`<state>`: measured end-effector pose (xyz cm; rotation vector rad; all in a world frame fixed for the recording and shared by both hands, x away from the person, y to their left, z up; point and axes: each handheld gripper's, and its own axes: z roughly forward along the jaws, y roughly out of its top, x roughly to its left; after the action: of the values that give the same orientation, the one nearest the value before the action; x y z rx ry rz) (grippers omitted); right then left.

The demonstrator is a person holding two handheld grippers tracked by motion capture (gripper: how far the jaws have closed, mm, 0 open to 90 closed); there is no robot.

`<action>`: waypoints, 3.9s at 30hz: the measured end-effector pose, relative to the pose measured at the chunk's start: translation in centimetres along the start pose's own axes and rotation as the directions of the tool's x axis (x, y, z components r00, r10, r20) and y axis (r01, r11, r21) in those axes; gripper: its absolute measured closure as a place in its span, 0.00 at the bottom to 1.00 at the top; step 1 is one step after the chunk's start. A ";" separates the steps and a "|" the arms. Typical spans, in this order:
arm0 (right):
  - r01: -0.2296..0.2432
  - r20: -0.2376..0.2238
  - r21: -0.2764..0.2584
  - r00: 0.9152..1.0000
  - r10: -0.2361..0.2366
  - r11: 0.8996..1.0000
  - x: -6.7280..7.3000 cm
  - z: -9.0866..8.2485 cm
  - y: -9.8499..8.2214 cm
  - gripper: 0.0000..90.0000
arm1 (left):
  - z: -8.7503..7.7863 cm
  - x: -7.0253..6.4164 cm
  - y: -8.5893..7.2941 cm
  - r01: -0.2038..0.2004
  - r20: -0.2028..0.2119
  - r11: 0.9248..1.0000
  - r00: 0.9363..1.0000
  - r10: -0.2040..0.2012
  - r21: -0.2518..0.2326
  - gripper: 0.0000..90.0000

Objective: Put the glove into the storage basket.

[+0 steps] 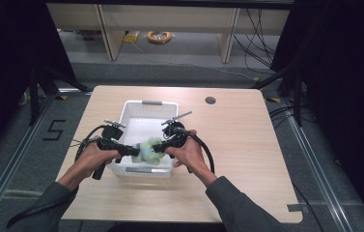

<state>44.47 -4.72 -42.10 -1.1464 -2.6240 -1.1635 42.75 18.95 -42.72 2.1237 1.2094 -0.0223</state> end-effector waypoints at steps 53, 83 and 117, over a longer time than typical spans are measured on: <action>-0.038 0.060 0.045 0.998 0.035 0.998 -0.8 -0.6 -0.1 0.44 | 0.9 -1.3 0.4 -0.040 -0.136 0.999 0.990 0.037 -0.021 0.52; 0.018 0.052 -0.093 0.999 -0.013 0.995 -2.8 -7.5 -4.1 0.37 | -0.7 -7.6 -1.6 -0.073 -0.053 0.978 0.997 0.064 -0.195 0.34; -0.056 0.069 -0.179 0.995 0.070 0.982 -5.2 -12.4 -11.0 0.34 | 1.6 -12.3 -5.3 -0.139 0.025 0.959 0.989 0.149 -0.246 0.27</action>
<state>38.19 -20.92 -41.76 -1.3181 -2.5591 -1.3914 32.20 10.57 -42.77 1.9788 0.9760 0.1380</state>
